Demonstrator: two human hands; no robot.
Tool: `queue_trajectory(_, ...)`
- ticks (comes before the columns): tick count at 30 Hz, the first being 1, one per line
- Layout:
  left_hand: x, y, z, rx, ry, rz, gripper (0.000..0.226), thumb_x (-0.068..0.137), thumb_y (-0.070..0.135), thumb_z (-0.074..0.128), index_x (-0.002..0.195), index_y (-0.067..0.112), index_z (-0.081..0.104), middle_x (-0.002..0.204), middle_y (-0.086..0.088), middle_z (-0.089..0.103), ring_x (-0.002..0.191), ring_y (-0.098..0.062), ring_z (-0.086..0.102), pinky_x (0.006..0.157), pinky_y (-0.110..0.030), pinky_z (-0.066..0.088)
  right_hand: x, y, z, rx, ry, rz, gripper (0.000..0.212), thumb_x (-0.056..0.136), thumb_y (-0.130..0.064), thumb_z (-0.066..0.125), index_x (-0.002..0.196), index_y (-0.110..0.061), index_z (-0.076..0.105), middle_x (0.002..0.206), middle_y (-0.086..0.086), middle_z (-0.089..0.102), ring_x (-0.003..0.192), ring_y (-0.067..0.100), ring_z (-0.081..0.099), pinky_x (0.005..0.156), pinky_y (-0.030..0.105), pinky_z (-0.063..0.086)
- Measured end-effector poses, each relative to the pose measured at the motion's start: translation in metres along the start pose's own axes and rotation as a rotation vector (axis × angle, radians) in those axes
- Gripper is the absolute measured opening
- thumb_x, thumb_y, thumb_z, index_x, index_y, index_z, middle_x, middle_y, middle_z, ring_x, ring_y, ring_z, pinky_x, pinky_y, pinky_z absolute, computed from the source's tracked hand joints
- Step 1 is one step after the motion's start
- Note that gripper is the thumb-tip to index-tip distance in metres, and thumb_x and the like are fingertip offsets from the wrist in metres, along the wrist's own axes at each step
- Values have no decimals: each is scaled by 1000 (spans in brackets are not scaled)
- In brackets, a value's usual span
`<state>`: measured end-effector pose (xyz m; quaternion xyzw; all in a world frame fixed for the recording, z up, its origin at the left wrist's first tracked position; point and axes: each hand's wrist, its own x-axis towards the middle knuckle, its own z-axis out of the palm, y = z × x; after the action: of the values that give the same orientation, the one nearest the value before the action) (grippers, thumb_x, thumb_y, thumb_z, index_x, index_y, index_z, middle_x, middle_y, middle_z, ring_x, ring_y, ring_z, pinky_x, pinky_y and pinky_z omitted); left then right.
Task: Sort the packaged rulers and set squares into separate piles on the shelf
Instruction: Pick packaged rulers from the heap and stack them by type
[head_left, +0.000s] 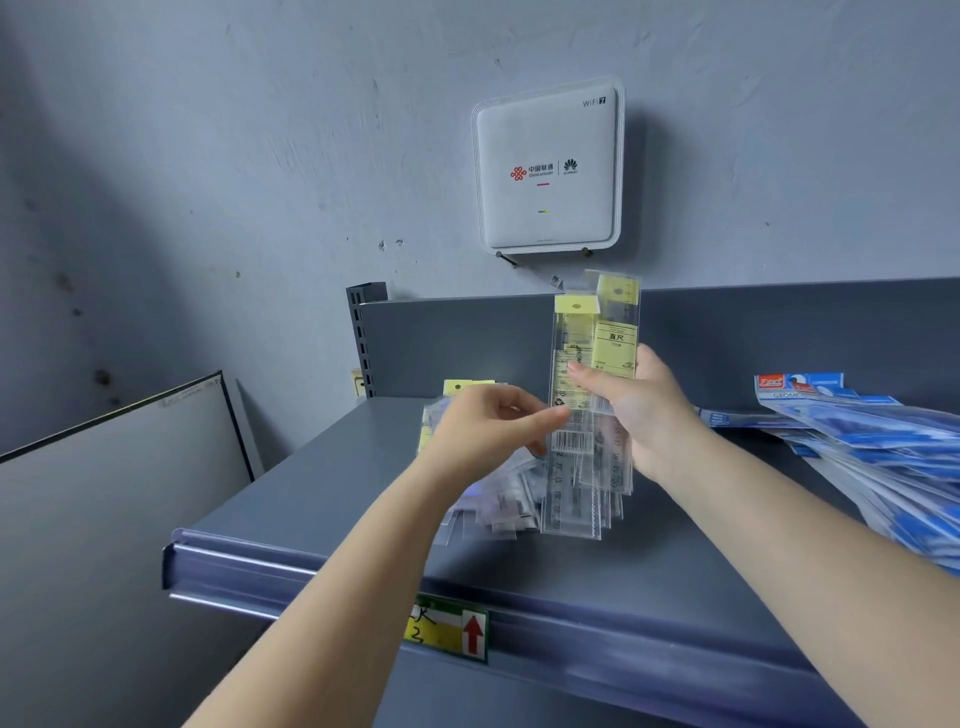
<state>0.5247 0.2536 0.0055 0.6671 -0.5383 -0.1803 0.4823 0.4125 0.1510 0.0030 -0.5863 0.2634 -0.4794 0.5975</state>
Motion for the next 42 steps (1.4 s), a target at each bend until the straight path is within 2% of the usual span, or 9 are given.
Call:
queue_trajectory(4,2,1,4,-135,-34,-7,15,83,12,70,69,9,62,45,10,58,38,3,48,45,-3,34,2,0,-2,1,4,7,40,79,-14,73,113,-15,53,104,-1,65,102,19,61,91,38,49)
queue_trajectory(9,5,-5,-2,-100,13,-38,16,83,15,70,68,14,64,48,12,58,41,0,43,47,-10,34,4,1,-1,-1,-3,20,30,83,-14,69,108,-18,53,104,-2,65,103,19,61,98,46,46)
queue_trajectory(13,7,-17,-16,-163,96,-73,15,82,13,71,69,8,65,57,4,61,44,-7,43,57,-14,41,6,1,-3,6,1,29,26,86,-10,65,107,-18,52,101,-4,63,94,12,59,98,40,43)
queue_trajectory(18,7,-29,-33,-180,178,-105,16,83,14,69,70,7,64,59,1,63,42,-5,44,49,-10,39,4,0,-2,19,-18,27,26,87,-8,63,108,-17,53,95,-7,62,86,6,57,85,31,41)
queue_trajectory(22,10,-38,-43,-6,279,-119,14,82,21,71,69,15,68,50,8,63,49,-9,45,55,-18,40,4,0,0,31,-26,30,26,86,-5,63,107,-16,53,95,-6,63,86,7,59,86,31,42)
queue_trajectory(25,12,-47,-42,160,322,-93,12,80,26,72,81,14,68,66,6,65,64,-11,56,64,-22,43,4,0,-1,30,-36,36,26,87,-5,62,108,-17,53,96,-5,63,86,8,59,82,29,44)
queue_trajectory(33,14,-53,-40,245,242,-159,18,84,26,67,97,14,65,72,7,56,64,-5,51,59,-16,40,2,1,-3,9,-44,42,22,85,-7,65,100,-21,58,95,-6,66,86,10,59,65,24,40)
queue_trajectory(38,6,-28,-33,-38,108,-69,16,92,34,56,92,22,67,85,6,70,64,0,54,64,-10,44,0,1,4,-11,-90,35,29,83,-7,67,110,-14,61,98,-4,67,89,9,61,72,21,44)
queue_trajectory(42,7,-11,-16,-109,-26,-44,18,91,30,58,88,15,68,69,6,68,53,0,52,53,-7,37,1,3,14,-19,-104,57,24,82,-8,68,104,-16,61,103,1,69,98,18,64,93,41,49)
